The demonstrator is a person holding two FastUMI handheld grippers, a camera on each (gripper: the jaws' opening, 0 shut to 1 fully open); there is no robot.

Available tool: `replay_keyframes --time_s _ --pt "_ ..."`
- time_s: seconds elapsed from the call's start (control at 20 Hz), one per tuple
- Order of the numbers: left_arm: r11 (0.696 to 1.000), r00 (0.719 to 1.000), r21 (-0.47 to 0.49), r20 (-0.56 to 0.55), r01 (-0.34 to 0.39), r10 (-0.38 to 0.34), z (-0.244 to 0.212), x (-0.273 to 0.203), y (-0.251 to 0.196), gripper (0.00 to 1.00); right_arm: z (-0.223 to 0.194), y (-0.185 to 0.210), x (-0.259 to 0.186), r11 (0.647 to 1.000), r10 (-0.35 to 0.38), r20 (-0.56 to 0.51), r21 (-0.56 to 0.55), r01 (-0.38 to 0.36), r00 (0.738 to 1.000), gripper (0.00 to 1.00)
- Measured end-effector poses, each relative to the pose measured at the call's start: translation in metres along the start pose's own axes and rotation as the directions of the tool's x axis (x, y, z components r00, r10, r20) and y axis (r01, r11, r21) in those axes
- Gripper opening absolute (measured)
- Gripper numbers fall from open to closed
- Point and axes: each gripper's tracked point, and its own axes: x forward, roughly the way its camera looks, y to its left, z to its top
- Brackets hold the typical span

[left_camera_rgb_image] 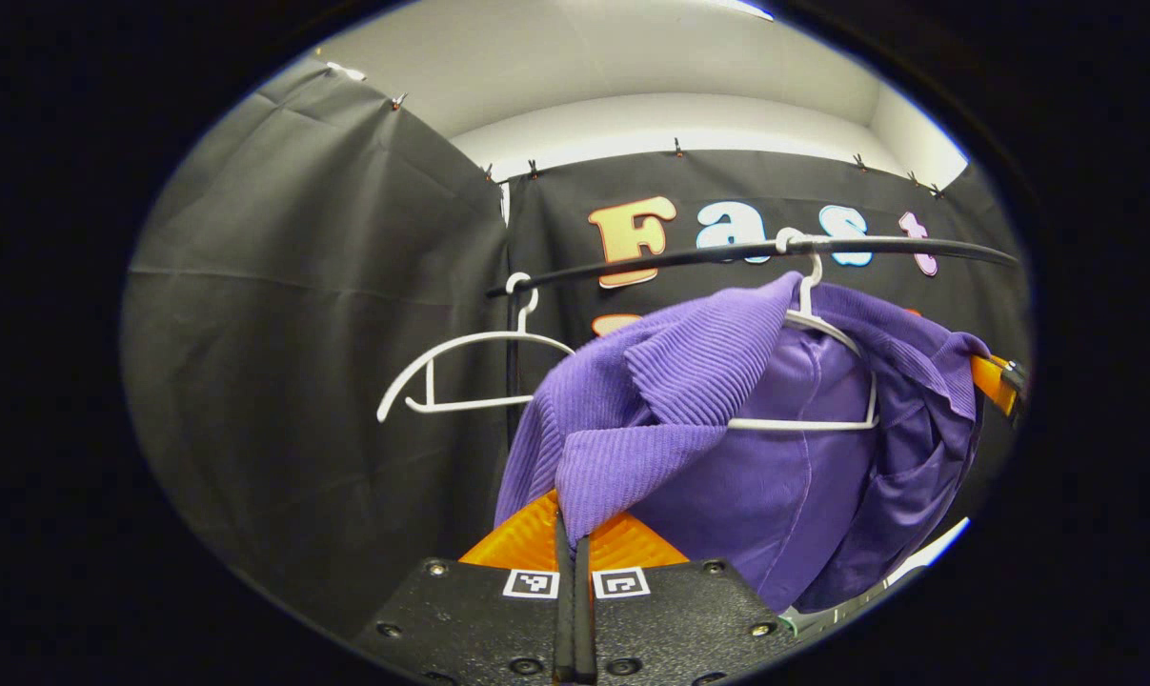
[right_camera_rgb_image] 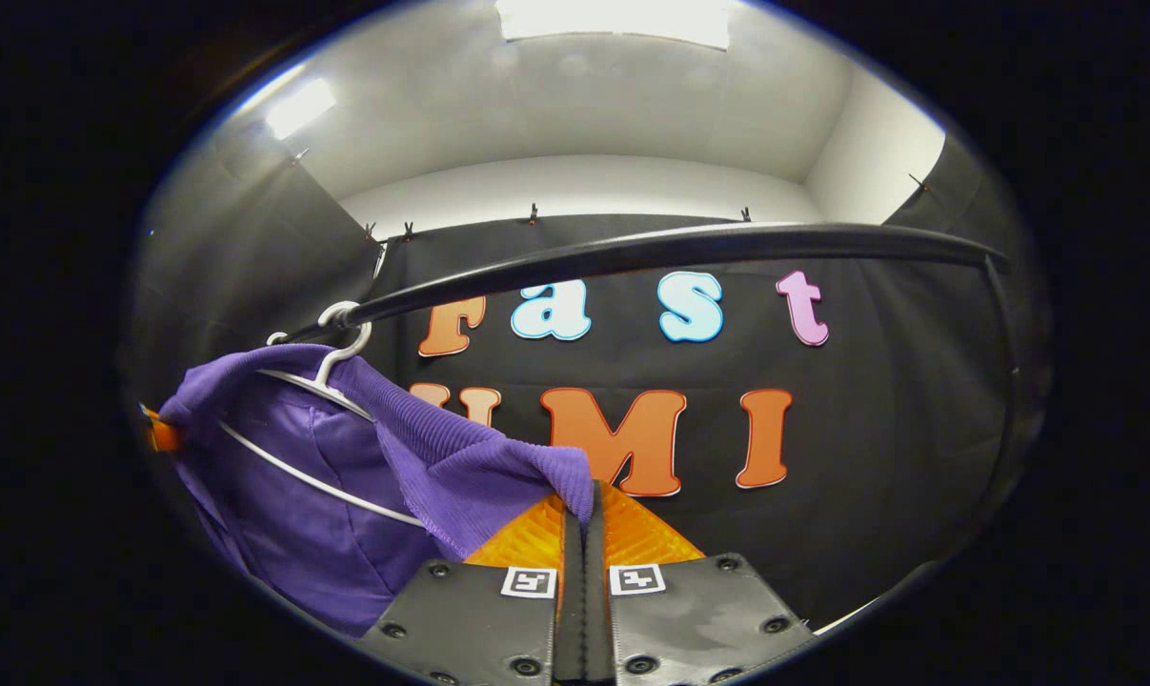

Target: Grasp the clothes on the hanger with both hands and then place them into the laundry hamper below.

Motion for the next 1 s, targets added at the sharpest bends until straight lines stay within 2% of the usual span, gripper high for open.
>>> replay_keyframes --time_s 0.4,0.6,0.8,1.0 --pt "0.996 0.994 0.073 0.103 -0.042 0.034 0.082 0.010 0.048 0.00 0.023 -0.019 0.023 0.993 -0.074 0.025 -0.089 0.076 0.997 0.07" --pt "0.986 0.986 0.150 0.155 -0.076 0.053 0.108 0.027 0.061 0.01 0.027 -0.027 0.025 0.984 -0.113 0.039 -0.133 0.118 0.993 0.07" --pt "0.984 0.990 0.166 0.131 -0.070 0.048 0.095 0.050 0.065 0.00 0.005 -0.028 0.034 0.974 -0.147 0.034 -0.169 0.151 0.989 0.07" --pt "0.993 0.997 0.115 0.079 -0.010 0.001 0.061 0.069 0.061 0.00 -0.037 -0.027 0.055 0.973 -0.159 0.006 -0.168 0.157 0.987 0.07"
